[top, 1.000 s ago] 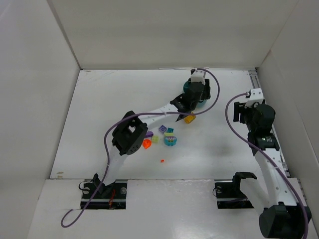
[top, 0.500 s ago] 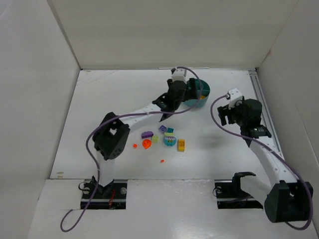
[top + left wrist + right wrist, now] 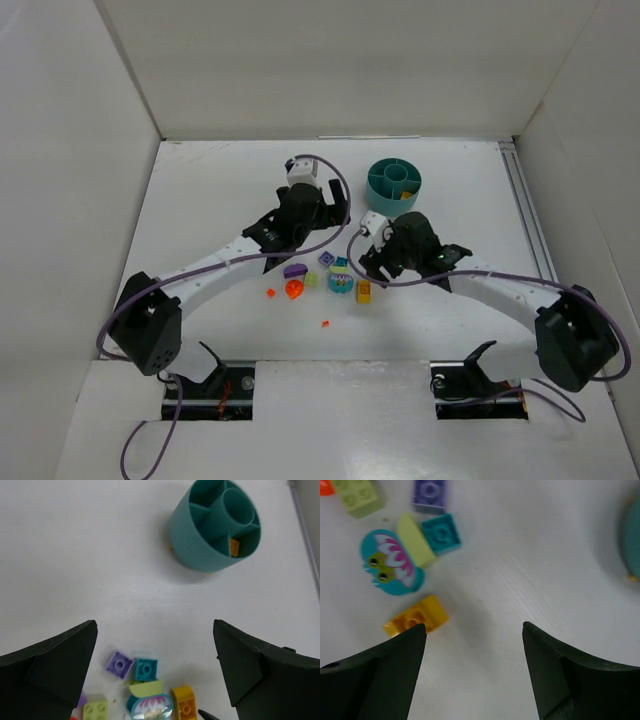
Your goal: Sort the legos into containers by color
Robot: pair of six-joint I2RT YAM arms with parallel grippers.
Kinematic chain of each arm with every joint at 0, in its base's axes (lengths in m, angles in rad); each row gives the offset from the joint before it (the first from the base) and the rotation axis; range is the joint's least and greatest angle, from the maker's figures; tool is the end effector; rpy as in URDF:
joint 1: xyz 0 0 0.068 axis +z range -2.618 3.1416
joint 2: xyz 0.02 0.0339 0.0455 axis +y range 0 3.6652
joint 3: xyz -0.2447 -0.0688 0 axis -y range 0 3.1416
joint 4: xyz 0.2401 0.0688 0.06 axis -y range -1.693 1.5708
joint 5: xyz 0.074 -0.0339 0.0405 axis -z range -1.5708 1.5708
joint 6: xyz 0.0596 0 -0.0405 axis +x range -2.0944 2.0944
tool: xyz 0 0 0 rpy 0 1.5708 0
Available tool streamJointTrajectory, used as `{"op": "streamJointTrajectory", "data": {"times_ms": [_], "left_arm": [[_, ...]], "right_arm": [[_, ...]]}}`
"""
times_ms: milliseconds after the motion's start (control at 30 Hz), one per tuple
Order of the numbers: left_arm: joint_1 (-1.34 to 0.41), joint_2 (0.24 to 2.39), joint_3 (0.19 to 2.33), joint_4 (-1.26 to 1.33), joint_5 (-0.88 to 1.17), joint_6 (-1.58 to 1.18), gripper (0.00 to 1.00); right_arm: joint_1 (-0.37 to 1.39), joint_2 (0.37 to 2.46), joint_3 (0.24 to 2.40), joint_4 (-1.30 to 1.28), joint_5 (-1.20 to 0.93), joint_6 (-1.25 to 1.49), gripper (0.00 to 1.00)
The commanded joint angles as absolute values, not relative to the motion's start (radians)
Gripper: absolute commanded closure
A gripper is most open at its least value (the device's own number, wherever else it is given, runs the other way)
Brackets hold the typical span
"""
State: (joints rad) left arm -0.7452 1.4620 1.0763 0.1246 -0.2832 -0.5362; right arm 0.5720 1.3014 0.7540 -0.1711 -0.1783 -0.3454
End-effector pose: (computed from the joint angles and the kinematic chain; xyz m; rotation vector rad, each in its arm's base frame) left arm 0.2797 -0.2354 0.2881 -0.0085 1.8695 -0.6406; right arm 0.2389 0.1664 0.1883 -1.0994 2.0160 0.3215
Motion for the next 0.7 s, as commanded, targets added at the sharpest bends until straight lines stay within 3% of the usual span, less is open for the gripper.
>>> {"op": "streamJointTrajectory", "data": {"times_ms": [0,233,467,667], "left_arm": [[-0.744,1.37,0.999,0.054,-0.318,-0.572,0.0],[-0.735,1.247,0.851,0.072,-0.318,-0.591,0.0],[-0.735,1.213,0.83,0.072,-0.327,-0.6,0.0],[-0.735,1.213,0.83,0.063,-0.327,-0.6,0.0]], "right_arm": [[0.71,1.359,0.807,-0.139,-0.175,-0.249,0.18],[0.828,1.436,0.788,-0.14,-0.074,-0.104,0.18],[0.847,1.427,0.747,-0.149,0.08,0.026,0.19],[0.847,1.505,0.768,-0.149,0.089,0.046,0.23]]}}
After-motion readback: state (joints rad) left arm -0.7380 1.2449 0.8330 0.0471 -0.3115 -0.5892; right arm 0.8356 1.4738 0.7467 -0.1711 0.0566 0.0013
